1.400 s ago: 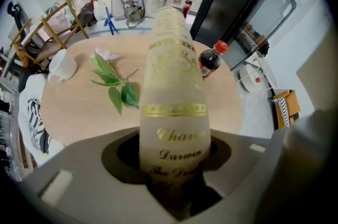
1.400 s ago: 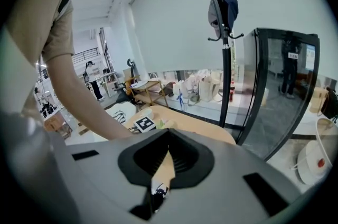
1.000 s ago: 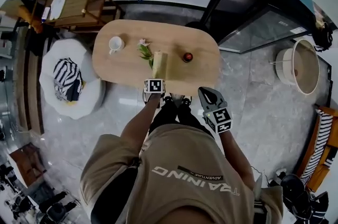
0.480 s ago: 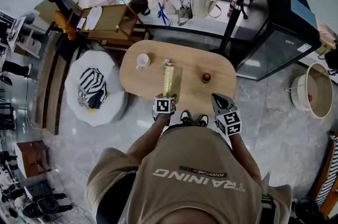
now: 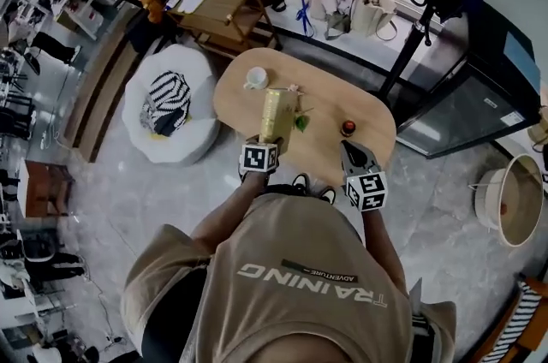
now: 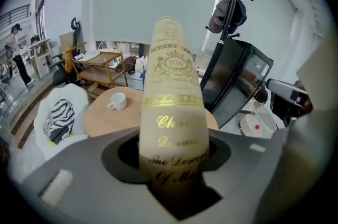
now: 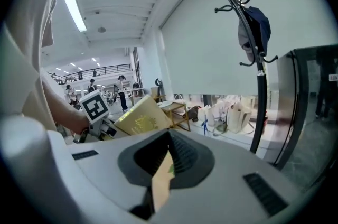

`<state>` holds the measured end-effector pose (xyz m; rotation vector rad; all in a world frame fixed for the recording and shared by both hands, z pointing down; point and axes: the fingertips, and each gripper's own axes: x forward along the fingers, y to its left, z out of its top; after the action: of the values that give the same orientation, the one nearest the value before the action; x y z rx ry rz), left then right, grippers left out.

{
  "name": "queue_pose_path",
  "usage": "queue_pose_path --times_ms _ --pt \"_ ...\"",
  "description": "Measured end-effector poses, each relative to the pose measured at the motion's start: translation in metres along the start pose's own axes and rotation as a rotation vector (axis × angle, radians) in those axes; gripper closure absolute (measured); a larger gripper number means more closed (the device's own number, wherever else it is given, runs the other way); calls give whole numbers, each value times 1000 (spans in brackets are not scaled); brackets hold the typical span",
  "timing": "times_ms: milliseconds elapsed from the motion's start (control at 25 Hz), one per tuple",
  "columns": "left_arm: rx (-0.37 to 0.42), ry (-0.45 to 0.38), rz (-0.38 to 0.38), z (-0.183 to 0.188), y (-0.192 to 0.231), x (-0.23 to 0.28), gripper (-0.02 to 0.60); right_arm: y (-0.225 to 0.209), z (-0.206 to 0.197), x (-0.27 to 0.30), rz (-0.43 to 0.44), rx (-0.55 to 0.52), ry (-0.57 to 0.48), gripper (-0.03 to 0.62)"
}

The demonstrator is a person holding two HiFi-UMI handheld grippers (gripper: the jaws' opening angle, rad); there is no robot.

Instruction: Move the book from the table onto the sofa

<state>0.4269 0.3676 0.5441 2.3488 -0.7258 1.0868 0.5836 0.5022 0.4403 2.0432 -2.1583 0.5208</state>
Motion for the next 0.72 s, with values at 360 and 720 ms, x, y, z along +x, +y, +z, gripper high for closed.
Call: queue_pose_path --times_ms 360,720 --pt "-102 -109 120 -15 33 -56 365 42 4 36 166 -44 24 591" --pt "-268 -218 212 -50 102 -116 365 121 20 74 298 -143 68 591"
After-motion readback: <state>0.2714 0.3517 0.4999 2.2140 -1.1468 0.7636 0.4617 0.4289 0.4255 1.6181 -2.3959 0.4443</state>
